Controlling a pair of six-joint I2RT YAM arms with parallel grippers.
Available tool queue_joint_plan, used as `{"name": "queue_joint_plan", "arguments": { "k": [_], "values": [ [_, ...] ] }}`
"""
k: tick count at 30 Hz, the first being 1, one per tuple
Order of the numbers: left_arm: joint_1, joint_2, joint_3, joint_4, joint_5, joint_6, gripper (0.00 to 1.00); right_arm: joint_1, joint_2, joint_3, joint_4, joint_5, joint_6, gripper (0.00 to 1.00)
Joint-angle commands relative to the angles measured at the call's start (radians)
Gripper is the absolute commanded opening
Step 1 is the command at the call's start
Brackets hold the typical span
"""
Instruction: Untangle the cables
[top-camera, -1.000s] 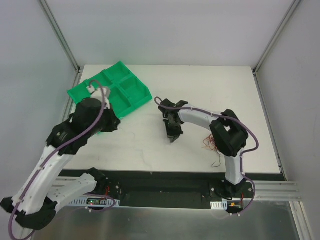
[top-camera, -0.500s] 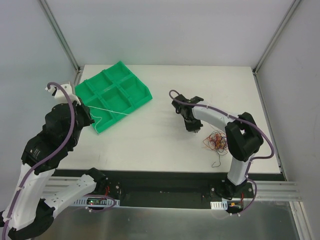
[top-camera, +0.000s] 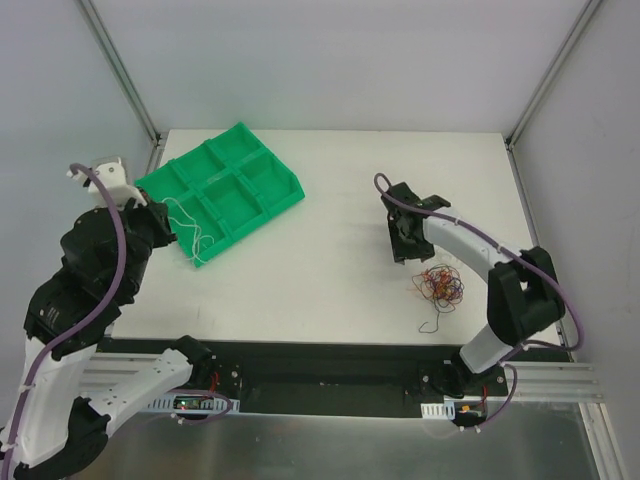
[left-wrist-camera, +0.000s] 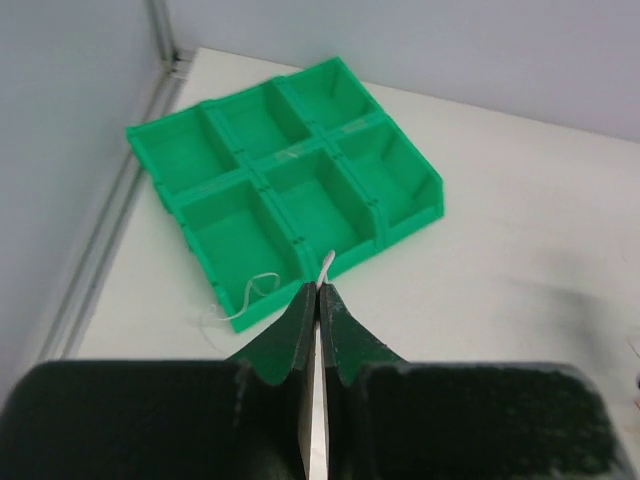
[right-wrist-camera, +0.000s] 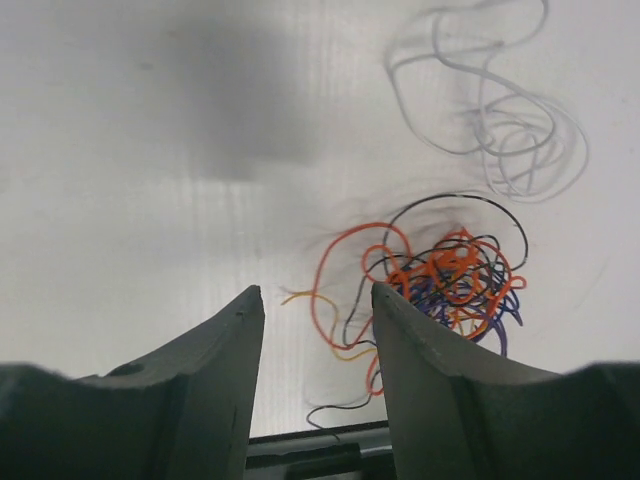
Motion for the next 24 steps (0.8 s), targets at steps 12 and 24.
{"name": "queue_joint_plan", "arguments": {
  "k": [12,24],
  "values": [
    [0.016,0.351,0.285,0.248,0.132,0.169,0.0,0.01,-0.242,0.154,-0.063,-0.261,-0.03,0.54],
    [0.125,0.607,0.588,0.463,0.168,0.345,0.0,-0.021,-0.397,0.094,-0.121,-0.25,-0.071,0.58]
  ]
}}
